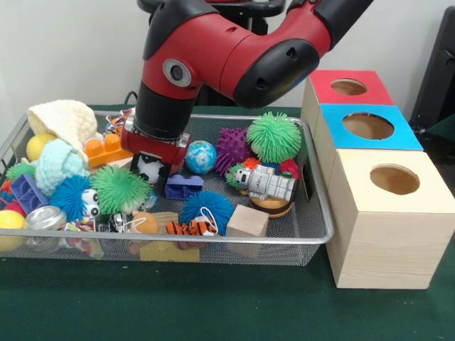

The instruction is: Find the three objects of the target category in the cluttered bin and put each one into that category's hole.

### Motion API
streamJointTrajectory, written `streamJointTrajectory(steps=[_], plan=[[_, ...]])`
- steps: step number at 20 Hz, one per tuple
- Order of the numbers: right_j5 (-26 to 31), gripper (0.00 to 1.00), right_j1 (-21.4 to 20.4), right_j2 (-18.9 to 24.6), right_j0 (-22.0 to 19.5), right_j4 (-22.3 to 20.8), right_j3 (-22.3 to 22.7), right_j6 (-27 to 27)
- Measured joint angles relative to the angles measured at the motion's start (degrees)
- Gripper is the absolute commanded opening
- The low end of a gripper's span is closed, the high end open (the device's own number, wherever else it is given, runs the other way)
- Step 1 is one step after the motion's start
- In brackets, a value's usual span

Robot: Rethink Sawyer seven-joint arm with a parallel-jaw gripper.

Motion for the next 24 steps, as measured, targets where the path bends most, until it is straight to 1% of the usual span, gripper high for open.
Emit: streamJointTrajectory(steps=[3,4,6,9,10,11,19,24], plan=[[0.06,0.00,0.05,-0.63,1.44,-0.41,1.04,0.00],[0.01,0.00,0.12,-1.70,3.04,-1.13,2.03,0.00],[0.00,0.00,0.16,-2.54,4.27,-1.72,2.75,0.00],[-0.54,0.00,0.24,-5.37,8.06,-3.36,4.69,0.04],[-0.60,0.00,0.24,-5.63,8.42,-3.52,4.88,0.04],[-0.94,0.00,0.25,-6.87,10.01,-4.06,5.79,0.05],[-1.63,0.00,0.28,-10.06,12.86,-5.52,8.04,0.45],[-2.10,0.00,0.27,-10.90,13.01,-5.74,9.28,0.62]])
